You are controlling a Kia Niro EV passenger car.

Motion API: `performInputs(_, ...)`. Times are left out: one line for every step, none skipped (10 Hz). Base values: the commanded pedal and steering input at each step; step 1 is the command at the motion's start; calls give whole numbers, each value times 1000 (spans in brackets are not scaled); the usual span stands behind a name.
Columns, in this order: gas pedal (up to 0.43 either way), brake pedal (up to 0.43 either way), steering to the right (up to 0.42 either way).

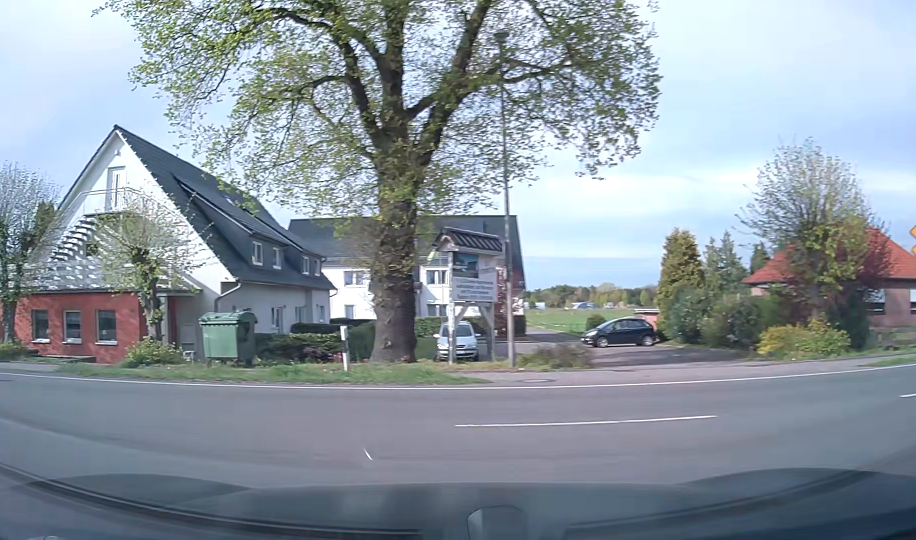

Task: Follow the waypoints while adhering to traffic rules and regulations

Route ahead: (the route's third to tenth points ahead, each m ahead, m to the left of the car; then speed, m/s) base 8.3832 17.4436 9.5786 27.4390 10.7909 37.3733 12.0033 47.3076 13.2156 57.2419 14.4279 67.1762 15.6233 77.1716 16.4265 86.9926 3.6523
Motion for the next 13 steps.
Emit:
performInputs(370, 0, -711)
performInputs(370, 0, -698)
performInputs(370, 0, -675)
performInputs(370, 0, -647)
performInputs(358, 0, -598)
performInputs(350, 0, -556)
performInputs(350, 0, -504)
performInputs(350, 0, -492)
performInputs(339, 0, -493)
performInputs(331, 0, -495)
performInputs(319, 0, -483)
performInputs(311, 0, -459)
performInputs(268, 0, -427)
